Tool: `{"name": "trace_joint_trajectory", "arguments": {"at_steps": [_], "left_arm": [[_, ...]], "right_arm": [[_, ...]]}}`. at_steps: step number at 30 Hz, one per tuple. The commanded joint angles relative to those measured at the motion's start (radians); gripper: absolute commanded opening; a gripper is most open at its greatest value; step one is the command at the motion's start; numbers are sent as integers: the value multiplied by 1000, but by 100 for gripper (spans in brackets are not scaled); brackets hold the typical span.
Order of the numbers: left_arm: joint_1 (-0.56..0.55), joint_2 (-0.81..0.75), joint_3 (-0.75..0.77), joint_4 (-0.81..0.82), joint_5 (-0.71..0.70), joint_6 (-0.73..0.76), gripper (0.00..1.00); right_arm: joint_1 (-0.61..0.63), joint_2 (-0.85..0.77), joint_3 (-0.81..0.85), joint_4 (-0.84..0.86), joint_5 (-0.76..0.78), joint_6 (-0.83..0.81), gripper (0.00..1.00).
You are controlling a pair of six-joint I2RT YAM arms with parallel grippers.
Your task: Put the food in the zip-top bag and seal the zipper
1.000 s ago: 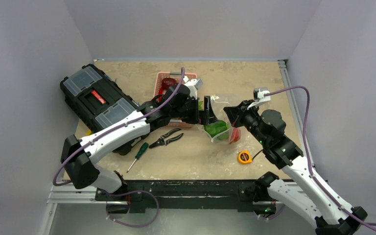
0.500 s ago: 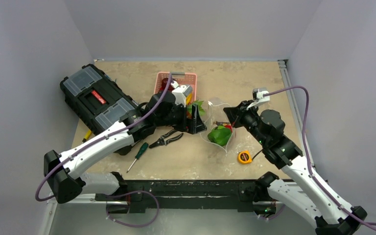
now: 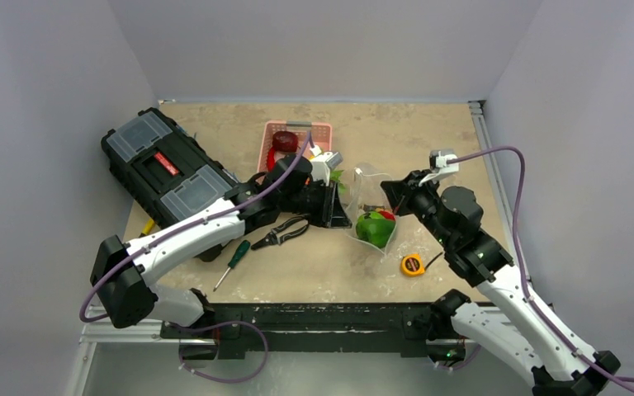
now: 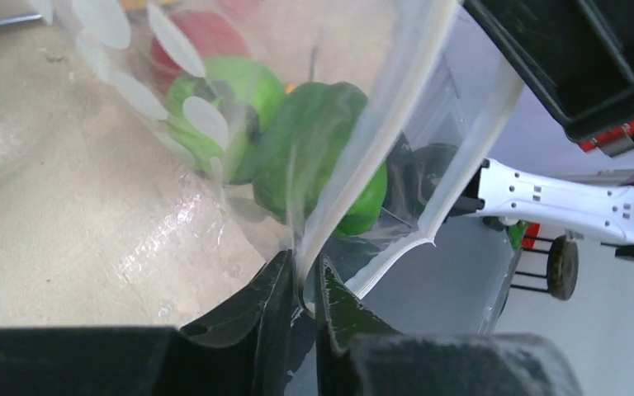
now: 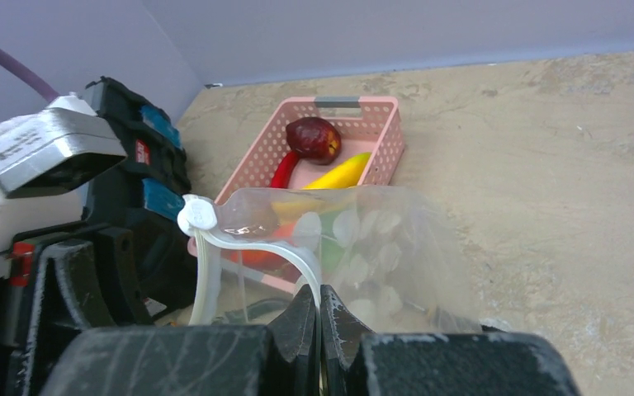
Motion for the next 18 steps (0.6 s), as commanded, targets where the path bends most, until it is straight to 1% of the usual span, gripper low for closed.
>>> {"name": "trace_joint_trajectory", "arguments": {"at_steps": [1, 5, 8, 10, 11, 15, 18], "left_arm": [[-7, -31, 18, 108, 88, -34, 5], [-7, -18, 29, 244, 193, -146, 2], [-11, 21, 21, 351, 258, -262, 0], [-15, 39, -1, 426, 280, -328, 0], [-16, 44, -17, 458, 286, -357, 0], [-10, 44, -119, 576, 251, -466, 0], [13, 77, -137, 602, 253, -500, 0]], "right_arm": [[4, 18, 117, -68, 82, -31, 0], [5, 148, 375, -317, 131, -69, 0], [5, 244, 487, -432, 101, -106, 0], [5, 308, 521, -488, 73, -111, 0], [6, 332, 510, -486, 67, -112, 0], [5, 440, 413, -342, 64, -109, 0], [4, 585, 472, -337, 69, -102, 0]]}}
